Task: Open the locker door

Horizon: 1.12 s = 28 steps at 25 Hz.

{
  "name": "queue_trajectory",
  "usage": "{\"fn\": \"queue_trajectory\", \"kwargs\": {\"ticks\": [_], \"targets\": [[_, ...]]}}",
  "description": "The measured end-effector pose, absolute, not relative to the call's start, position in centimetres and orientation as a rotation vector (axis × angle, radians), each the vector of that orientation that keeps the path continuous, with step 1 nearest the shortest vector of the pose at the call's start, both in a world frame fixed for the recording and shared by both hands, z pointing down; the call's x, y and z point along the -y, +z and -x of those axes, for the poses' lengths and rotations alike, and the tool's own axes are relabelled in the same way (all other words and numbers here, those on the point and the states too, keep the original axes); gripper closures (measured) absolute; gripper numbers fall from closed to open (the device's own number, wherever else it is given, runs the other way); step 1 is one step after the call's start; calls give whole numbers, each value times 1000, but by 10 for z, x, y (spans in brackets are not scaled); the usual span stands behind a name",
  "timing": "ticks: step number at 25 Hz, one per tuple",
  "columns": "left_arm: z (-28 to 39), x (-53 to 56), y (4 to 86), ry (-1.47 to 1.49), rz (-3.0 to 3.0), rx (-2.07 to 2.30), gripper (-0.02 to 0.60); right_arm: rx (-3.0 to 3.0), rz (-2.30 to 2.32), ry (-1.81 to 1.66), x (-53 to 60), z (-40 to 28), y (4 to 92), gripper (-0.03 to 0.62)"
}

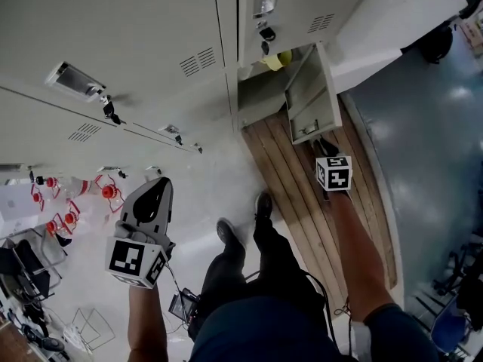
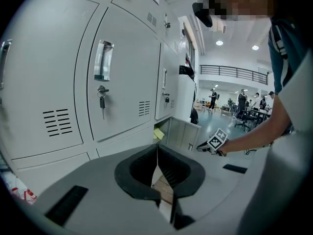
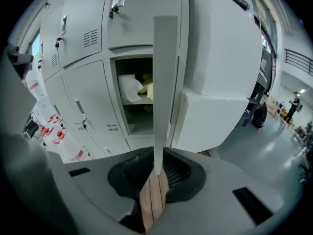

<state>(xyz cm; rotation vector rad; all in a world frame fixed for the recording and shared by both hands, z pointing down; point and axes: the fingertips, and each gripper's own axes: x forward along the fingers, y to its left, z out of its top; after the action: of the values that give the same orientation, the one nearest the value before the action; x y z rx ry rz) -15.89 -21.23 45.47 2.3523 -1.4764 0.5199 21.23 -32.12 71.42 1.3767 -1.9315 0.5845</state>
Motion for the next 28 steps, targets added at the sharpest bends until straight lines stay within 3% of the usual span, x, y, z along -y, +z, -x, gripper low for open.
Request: {"fn": "queue_trajectory", "kwargs": {"ticks": [11,28], "targets": [[178,189,428,504,-2379,1501,563,2059,-1434,547,297,-189,623,519],[195,160,370,452,-2459,1511,563,2360,-1542,340,265,-140,410,525]]}}
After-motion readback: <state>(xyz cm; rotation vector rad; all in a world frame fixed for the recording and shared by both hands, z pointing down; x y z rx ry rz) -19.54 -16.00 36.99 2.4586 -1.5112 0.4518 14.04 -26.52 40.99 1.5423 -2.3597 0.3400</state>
